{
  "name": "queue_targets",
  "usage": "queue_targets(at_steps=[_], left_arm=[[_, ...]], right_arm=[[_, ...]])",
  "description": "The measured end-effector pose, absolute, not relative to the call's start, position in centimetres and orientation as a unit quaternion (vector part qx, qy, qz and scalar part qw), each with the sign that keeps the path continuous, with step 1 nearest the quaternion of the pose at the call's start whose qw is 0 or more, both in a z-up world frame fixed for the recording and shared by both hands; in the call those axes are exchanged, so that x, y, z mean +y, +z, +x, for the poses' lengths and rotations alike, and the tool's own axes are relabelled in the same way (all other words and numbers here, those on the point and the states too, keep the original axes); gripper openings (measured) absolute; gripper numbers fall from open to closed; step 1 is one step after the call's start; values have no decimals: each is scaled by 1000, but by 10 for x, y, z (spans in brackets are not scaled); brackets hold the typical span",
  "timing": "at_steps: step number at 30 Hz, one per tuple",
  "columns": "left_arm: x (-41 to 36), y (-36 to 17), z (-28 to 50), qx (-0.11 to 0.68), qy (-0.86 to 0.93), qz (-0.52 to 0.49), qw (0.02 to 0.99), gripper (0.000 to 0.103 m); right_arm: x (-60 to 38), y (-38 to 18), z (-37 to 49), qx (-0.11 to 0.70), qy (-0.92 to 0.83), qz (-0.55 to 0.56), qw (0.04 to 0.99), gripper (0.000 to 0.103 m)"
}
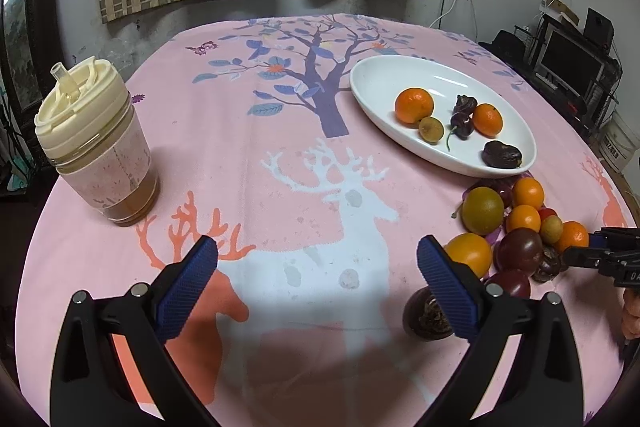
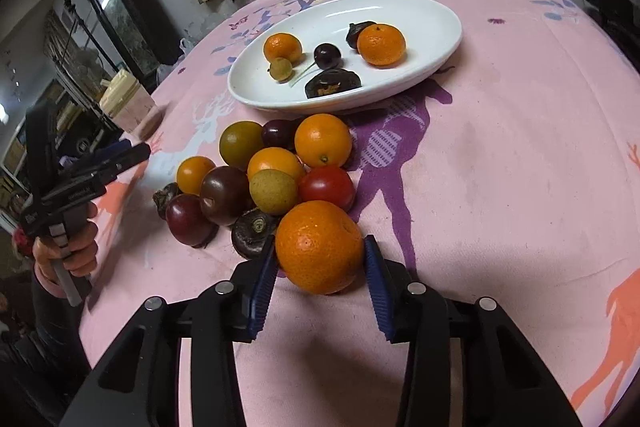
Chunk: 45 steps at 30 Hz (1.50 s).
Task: Organize fruits
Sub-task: 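Grasp a mangosteen with the left gripper while the right gripper grasps a large orange, then place the mangosteen and large orange on the white plate with both grippers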
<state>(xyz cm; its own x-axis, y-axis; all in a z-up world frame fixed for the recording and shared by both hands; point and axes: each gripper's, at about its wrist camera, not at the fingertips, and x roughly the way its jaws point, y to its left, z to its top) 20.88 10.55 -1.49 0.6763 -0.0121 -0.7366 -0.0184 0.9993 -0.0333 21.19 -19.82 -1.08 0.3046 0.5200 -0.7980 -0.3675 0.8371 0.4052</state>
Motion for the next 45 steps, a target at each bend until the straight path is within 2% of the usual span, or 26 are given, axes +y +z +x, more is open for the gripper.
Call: queue_targets(at_steps=[5, 7, 10, 13, 26, 30, 39, 45], left_arm=[[98, -12, 196, 398, -84, 1, 914, 97], [87, -15, 188, 398, -118, 19, 910, 79], [69, -28, 185, 420, -153, 46, 893, 64], [57, -37, 185, 430, -157, 70, 886, 58], [44, -44, 186, 436, -180, 88, 877, 49], [43, -49, 192, 449, -180, 84, 871, 38], [45, -48, 191, 446, -177, 77, 874, 37], [57, -25, 196, 423, -182, 16, 887, 37]], right_arm=[[-209, -3, 212, 506, 280, 108, 809, 42], [-210, -2, 211, 503, 278, 108, 811, 43], [-210, -4, 212, 507, 271, 107, 811, 43], [-211, -4, 212, 507, 268, 108, 812, 43], [-210, -3, 212, 506, 265, 101, 814, 43], [-210, -4, 211, 507, 263, 98, 815, 43], [-210, -2, 209, 501, 266, 98, 818, 43], [-208, 19, 213, 451, 287, 114, 837, 42]])
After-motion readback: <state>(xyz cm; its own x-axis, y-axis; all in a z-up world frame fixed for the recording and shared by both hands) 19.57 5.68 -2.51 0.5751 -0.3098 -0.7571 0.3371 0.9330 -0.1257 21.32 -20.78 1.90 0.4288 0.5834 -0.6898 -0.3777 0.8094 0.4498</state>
